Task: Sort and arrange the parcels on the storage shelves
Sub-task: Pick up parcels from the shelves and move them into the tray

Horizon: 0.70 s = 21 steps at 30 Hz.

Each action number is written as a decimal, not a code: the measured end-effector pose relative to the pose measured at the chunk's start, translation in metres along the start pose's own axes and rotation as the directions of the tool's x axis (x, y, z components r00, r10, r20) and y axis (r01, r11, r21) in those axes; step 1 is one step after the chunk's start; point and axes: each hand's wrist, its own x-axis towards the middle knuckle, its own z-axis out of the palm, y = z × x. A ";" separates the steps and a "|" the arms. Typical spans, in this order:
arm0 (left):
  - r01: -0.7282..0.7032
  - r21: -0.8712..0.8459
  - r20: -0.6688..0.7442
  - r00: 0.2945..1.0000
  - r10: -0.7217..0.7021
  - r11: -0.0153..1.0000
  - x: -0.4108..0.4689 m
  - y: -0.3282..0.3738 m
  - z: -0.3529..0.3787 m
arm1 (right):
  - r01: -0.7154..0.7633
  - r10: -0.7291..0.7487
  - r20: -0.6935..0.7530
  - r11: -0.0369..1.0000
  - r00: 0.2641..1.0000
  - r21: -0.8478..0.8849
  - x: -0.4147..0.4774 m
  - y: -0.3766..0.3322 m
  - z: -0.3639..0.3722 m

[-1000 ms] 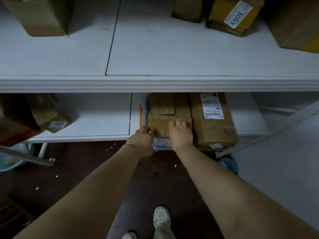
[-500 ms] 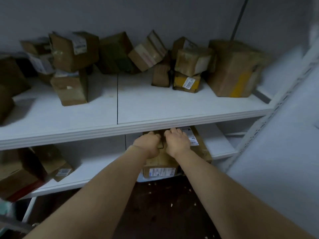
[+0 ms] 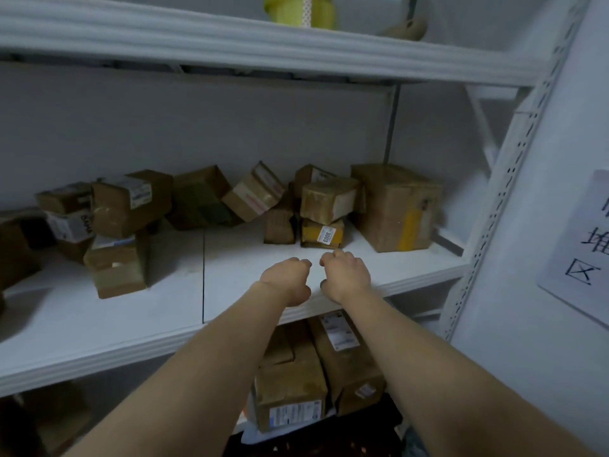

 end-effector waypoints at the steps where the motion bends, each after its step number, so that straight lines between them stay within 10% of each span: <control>1: 0.003 -0.007 -0.007 1.000 -0.003 1.000 0.010 0.003 -0.004 | -0.002 0.002 -0.015 1.000 1.000 0.010 0.008 0.006 -0.002; 13: -0.088 -0.048 -0.056 0.995 0.085 0.995 0.169 0.099 -0.021 | -0.192 0.209 -0.094 0.968 0.973 0.159 0.107 0.160 -0.020; 21: -0.040 -0.291 -0.235 0.971 -0.031 0.956 0.255 0.153 -0.033 | -0.433 0.534 -0.152 0.795 0.832 0.426 0.158 0.256 -0.026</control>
